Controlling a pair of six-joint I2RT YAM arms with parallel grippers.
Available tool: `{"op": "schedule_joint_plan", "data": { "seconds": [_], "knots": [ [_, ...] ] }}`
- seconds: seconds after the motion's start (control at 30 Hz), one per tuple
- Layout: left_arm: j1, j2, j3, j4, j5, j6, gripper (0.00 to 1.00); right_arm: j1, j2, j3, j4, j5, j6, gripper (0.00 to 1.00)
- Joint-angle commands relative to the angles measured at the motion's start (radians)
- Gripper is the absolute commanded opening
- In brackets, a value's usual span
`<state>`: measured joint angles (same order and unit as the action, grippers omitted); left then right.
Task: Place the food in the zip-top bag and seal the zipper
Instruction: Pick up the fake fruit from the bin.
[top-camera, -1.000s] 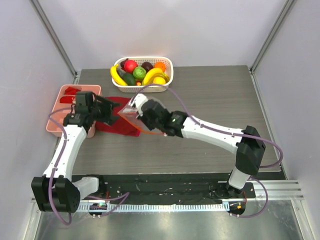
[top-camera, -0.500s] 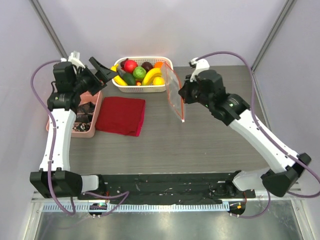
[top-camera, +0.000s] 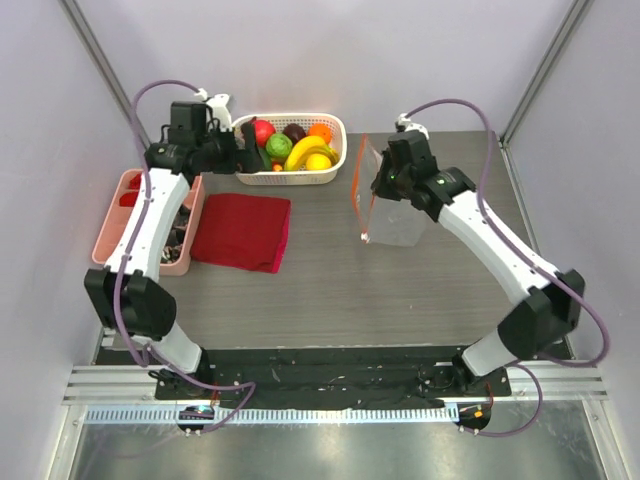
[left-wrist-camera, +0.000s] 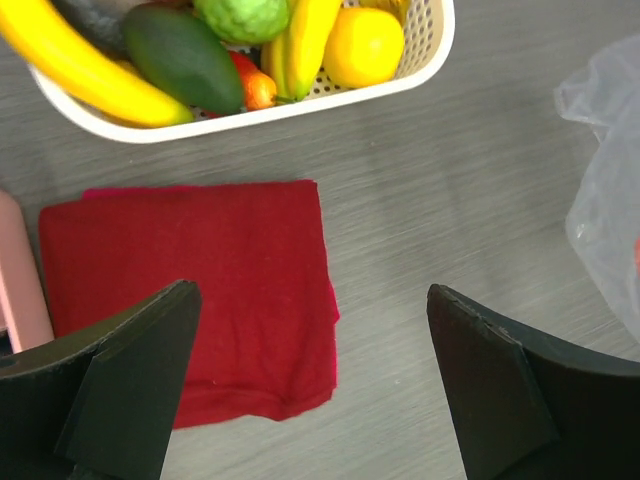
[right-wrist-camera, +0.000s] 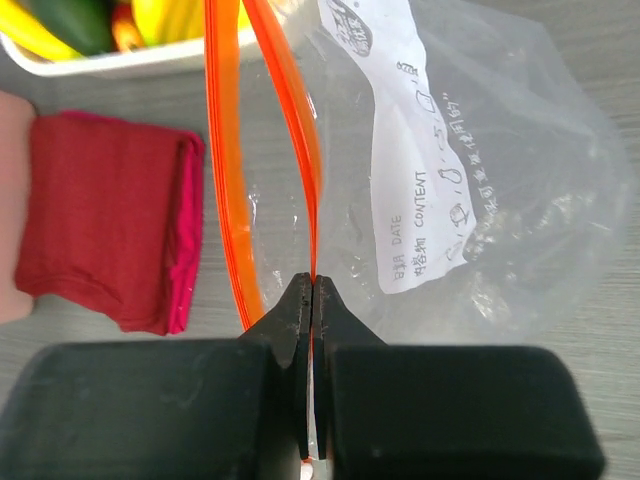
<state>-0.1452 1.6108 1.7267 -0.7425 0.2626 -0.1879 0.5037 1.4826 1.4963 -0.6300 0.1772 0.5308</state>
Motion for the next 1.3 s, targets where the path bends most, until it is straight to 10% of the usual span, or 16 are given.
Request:
{"op": "schedule_joint_plan", "data": {
  "seconds": [0.0,0.7,1.27],
  "knots": [
    [-0.022,0.049,0.044,0.081,0.032,0.119,0.99,-0.002,0.096,0.047,0.082,-0.059,-0.014,0.01],
    [-0.001,0.460,0.367,0.232,-0.419,-0.033,0.86,-0.106,0.289,0.153,0.167,-0.272,-0.052,0.01],
    [0.141,0.678,0.490,0.222,-0.241,-0.289,0.80,-0.109,0.355,0.225,0.162,-0.278,-0.097,0.01]
  ]
}}
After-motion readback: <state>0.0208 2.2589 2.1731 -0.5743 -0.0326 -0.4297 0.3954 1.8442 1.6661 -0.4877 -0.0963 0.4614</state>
